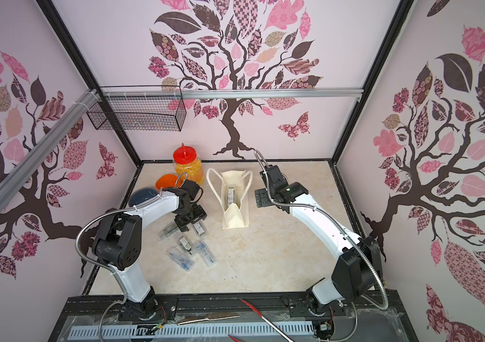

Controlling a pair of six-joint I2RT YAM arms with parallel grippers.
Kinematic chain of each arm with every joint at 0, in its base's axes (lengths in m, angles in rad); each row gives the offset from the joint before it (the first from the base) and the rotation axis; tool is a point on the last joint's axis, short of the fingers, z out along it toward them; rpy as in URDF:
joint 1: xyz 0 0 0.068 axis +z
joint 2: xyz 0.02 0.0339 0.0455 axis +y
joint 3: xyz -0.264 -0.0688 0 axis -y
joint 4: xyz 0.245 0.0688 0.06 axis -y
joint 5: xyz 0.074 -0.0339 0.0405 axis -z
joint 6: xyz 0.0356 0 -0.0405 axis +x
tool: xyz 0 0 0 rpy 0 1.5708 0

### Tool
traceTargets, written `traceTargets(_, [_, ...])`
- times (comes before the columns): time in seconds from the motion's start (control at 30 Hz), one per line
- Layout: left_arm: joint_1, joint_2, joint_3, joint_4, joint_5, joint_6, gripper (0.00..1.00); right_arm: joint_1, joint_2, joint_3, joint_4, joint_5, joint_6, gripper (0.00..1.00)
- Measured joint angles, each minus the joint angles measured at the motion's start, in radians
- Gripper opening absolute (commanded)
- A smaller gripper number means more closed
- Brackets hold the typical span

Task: Put the compass set into the canvas bag
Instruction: Pick up the compass set at the center of the board.

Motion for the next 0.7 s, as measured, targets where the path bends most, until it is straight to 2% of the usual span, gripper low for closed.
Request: traceTargets(0.7, [-0.030, 0.070, 0.000, -0.003, -0.008, -0.010, 0.72, -0.005, -0.013, -0.018, 0.014, -0.013, 0.001, 0.91])
